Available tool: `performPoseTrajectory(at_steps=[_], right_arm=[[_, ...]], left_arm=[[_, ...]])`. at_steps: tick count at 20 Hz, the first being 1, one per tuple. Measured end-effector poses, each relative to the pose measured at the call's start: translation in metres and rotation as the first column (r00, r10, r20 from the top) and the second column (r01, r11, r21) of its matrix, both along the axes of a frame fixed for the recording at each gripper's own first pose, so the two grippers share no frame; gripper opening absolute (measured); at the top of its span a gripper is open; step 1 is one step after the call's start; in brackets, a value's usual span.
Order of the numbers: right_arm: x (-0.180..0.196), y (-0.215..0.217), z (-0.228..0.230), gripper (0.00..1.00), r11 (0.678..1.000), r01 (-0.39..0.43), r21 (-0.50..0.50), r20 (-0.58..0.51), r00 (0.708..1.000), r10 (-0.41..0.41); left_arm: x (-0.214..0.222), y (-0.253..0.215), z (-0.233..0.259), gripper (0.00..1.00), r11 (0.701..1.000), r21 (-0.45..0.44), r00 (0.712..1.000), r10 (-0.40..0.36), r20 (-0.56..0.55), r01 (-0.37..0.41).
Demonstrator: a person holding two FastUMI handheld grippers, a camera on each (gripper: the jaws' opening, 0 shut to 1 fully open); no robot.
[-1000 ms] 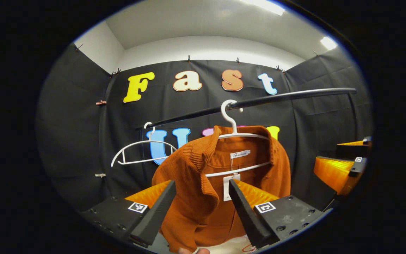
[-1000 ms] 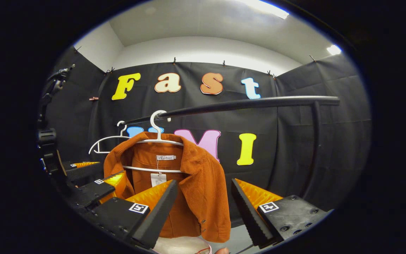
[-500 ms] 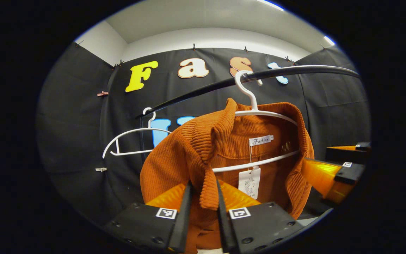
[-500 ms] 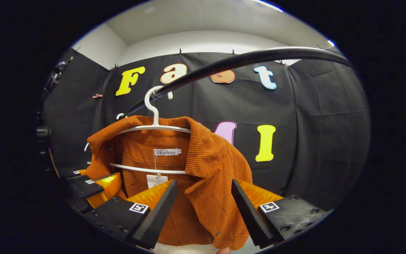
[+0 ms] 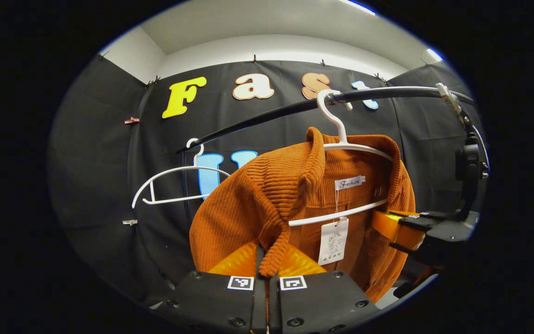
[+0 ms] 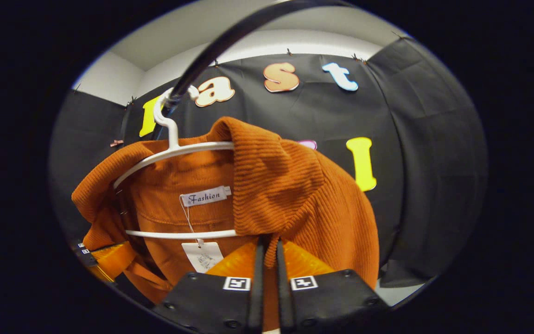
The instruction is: Grasp the clothes on the hanger with both hands and then place them into the laundry hamper below.
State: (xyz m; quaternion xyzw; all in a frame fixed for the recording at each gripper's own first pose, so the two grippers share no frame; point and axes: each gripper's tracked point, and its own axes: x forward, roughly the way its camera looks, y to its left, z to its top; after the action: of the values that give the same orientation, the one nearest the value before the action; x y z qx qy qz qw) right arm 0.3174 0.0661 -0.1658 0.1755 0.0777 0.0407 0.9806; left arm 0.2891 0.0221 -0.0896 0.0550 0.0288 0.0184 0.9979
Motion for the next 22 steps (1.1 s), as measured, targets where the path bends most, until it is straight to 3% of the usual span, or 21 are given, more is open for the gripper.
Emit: performPoseTrajectory(at_steps=[1, 5, 9, 12, 15, 18, 20, 22], right_arm=[[-0.001, 0.002, 0.000, 0.08, 0.999, -0.032, 0.039, -0.007, 0.999, 0.032], [-0.008, 0.013, -0.006, 0.08, 0.973, -0.171, 0.158, -0.104, 0.977, 0.188], [-0.021, 0.013, -0.021, 0.08, 0.918, -0.252, 0.306, -0.292, 0.893, 0.342], [-0.026, 0.002, -0.012, 0.08, 0.879, -0.280, 0.386, -0.350, 0.837, 0.421], [-0.027, -0.014, 0.003, 0.08, 0.887, -0.312, 0.341, -0.356, 0.830, 0.429], [-0.028, -0.022, 0.016, 0.08, 0.894, -0.350, 0.280, -0.342, 0.834, 0.434], [-0.024, -0.031, 0.033, 0.08, 0.898, -0.342, 0.275, -0.304, 0.856, 0.419], [-0.011, -0.047, 0.056, 0.08, 0.913, -0.301, 0.274, -0.238, 0.899, 0.368]], left_arm=[[0.000, 0.001, 0.000, 0.06, 1.000, 0.005, 1.000, 0.002, -0.004, -0.002], [0.002, 0.007, -0.003, 0.06, 1.000, -0.020, 0.999, -0.002, -0.046, 0.001], [0.006, 0.011, -0.007, 0.06, 0.998, -0.051, 0.984, -0.036, -0.174, 0.027], [0.004, 0.007, -0.008, 0.06, 0.988, -0.131, 0.955, -0.110, -0.276, 0.075], [0.000, 0.006, 0.002, 0.05, 0.956, -0.272, 0.918, -0.200, -0.344, 0.106], [0.002, 0.019, 0.023, 0.05, 0.956, -0.279, 0.930, -0.185, -0.317, 0.095], [0.004, 0.027, 0.033, 0.05, 0.955, -0.283, 0.941, -0.171, -0.293, 0.085], [0.006, 0.034, 0.042, 0.05, 0.956, -0.283, 0.949, -0.158, -0.271, 0.079]])
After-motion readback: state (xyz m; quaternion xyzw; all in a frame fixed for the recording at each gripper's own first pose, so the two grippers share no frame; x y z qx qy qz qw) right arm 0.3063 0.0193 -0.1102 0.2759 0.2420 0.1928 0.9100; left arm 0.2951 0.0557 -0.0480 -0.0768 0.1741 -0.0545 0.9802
